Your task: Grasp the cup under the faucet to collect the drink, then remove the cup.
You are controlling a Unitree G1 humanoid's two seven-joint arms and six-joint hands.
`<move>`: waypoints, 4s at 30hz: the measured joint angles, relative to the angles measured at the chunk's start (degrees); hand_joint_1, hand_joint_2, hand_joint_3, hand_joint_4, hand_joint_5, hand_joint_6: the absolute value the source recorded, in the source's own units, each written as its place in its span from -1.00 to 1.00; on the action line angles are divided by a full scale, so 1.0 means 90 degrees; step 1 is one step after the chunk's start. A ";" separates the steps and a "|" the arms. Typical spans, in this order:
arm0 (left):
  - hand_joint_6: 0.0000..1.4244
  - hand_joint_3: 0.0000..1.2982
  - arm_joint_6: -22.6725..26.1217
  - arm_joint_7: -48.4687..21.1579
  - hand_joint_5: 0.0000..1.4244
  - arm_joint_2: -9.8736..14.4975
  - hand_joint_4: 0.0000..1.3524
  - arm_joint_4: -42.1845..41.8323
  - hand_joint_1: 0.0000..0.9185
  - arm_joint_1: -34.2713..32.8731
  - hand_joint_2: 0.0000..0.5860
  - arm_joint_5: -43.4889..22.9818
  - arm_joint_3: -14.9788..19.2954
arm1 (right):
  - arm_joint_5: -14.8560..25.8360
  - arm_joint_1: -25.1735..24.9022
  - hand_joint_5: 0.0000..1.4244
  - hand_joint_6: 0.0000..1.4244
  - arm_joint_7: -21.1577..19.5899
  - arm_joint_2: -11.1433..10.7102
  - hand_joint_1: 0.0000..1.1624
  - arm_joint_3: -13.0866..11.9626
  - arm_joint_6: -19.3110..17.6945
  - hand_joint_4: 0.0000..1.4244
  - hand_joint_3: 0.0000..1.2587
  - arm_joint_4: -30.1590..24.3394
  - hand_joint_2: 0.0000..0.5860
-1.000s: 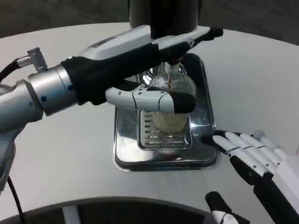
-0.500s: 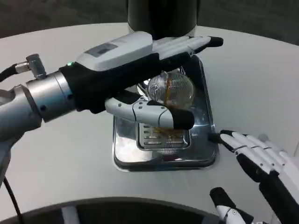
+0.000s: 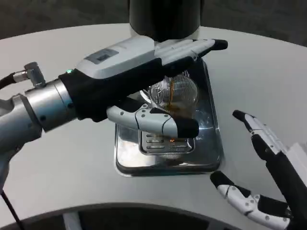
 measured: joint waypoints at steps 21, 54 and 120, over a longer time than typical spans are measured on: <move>-1.00 -1.00 -0.0004 0.0156 -0.98 0.0009 -1.00 -0.0120 -1.00 0.0135 -0.69 -0.0025 0.0017 | 0.1342 -0.2414 -1.00 -1.00 -0.0593 0.0038 0.31 0.0272 0.0320 -1.00 -1.00 0.2753 -0.38; -1.00 -1.00 0.0013 0.0156 -0.97 0.0010 -1.00 -0.0127 -1.00 0.0126 -0.66 -0.0021 0.0009 | 0.1940 -0.4313 -1.00 -1.00 -0.1944 0.0173 0.33 0.0848 -0.0318 -1.00 -1.00 0.5339 -0.45; -1.00 -1.00 0.0020 0.1051 -0.99 0.0009 -1.00 -0.0784 -1.00 0.1777 -0.48 -0.0894 0.1649 | 0.1972 -0.5262 0.11 0.43 -0.4104 0.1161 0.91 0.0969 -0.1539 -0.04 -0.15 0.7636 -0.44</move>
